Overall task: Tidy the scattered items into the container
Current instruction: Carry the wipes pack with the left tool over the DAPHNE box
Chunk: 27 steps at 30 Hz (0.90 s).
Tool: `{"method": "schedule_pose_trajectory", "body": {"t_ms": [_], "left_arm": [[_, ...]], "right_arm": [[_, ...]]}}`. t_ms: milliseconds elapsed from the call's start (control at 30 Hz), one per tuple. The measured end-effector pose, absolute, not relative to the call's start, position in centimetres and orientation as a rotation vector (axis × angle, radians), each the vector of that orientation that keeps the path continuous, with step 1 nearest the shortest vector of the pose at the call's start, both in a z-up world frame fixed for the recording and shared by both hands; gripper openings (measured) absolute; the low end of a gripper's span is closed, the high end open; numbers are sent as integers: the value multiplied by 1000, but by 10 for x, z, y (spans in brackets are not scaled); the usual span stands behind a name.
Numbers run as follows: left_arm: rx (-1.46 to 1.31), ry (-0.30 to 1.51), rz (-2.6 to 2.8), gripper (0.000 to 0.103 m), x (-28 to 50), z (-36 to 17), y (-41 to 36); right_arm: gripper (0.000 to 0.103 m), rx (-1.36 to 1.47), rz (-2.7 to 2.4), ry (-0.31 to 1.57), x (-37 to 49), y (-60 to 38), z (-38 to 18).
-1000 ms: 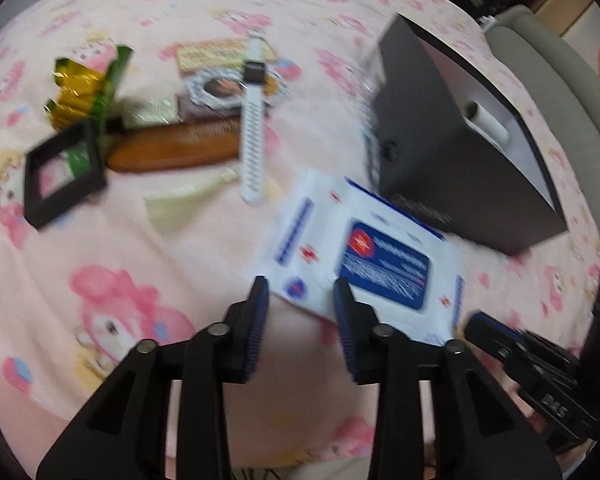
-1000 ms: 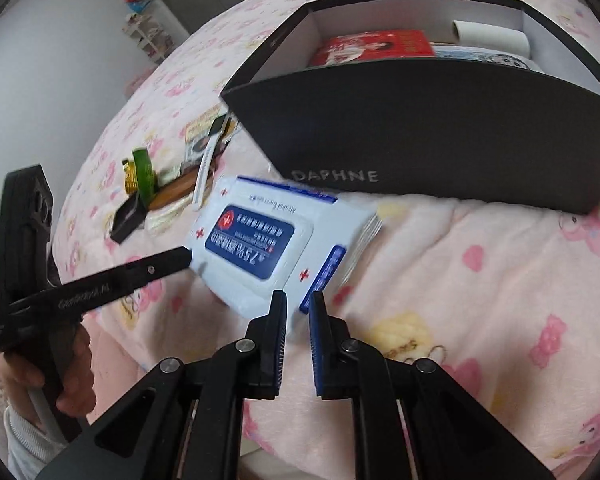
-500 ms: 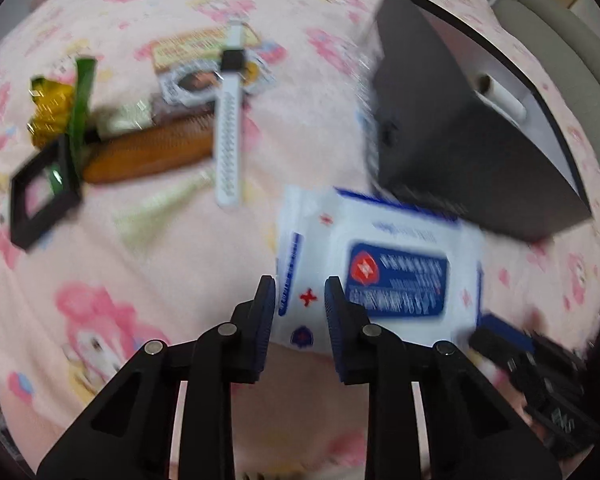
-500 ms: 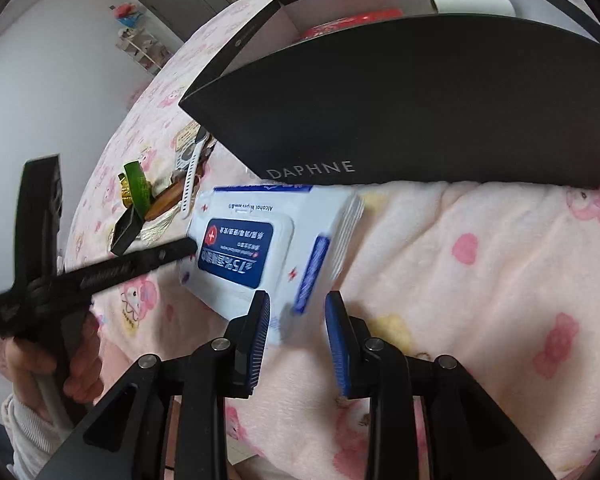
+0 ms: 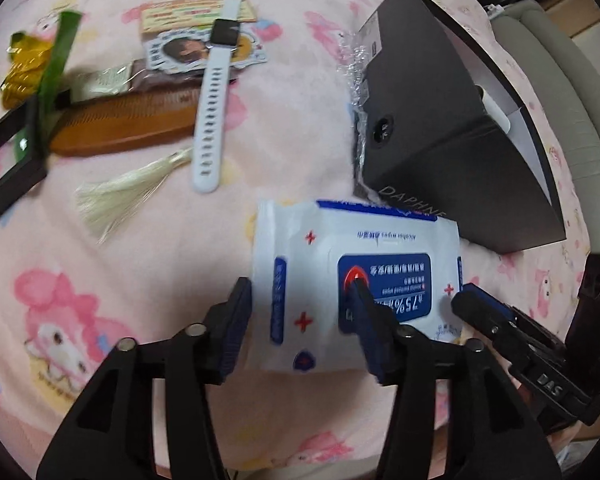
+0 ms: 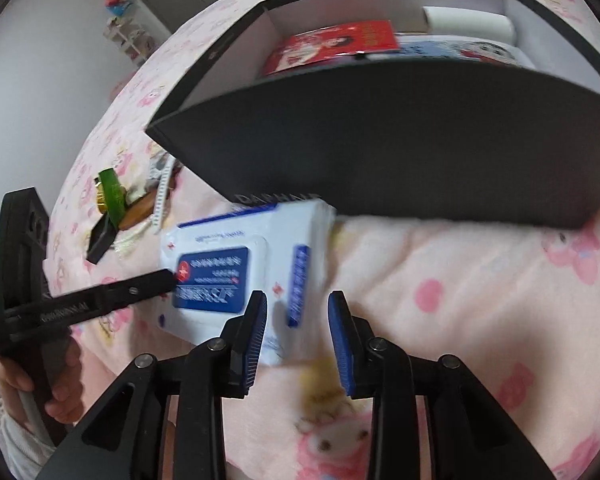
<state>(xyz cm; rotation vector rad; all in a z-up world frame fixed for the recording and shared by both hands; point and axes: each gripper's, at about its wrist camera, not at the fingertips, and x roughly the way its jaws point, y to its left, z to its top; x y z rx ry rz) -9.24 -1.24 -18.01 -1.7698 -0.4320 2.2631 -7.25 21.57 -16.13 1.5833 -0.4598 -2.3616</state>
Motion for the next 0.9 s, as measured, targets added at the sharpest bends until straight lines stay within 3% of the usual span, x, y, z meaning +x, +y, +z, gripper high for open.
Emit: {"method": "schedule_pose_trajectory", "body": {"t_ms": [67, 133, 200, 333, 667, 800, 833, 867, 900], "left_arm": [[-1767, -453, 2259, 62, -93, -184, -12], [-1801, -496, 2226, 61, -89, -186, -14], [-1798, -492, 2202, 51, -81, -179, -10], [-1805, -411, 2171, 52, -63, -171, 4], [-1780, -501, 2123, 52, -45, -180, 3], [-1780, -581, 2115, 55, -49, -192, 1], [-1769, -562, 2132, 54, -48, -187, 4], [-1757, -537, 2150, 45, -46, -183, 7], [-1739, -517, 2157, 43, -43, -175, 10]], "right_arm": [[46, 1609, -2337, -452, -80, 210, -172], [46, 1642, -2309, -464, -83, 207, -183], [39, 1612, -2302, -487, -77, 205, -181], [35, 1559, -2330, -432, -60, 200, -165], [35, 1617, -2362, -400, -32, 230, -158], [35, 1619, -2331, -475, -38, 238, -171], [35, 1627, -2302, -498, -41, 237, -177], [34, 1620, -2277, -515, -41, 237, -178], [29, 1604, -2266, -521, -39, 237, -176]]}}
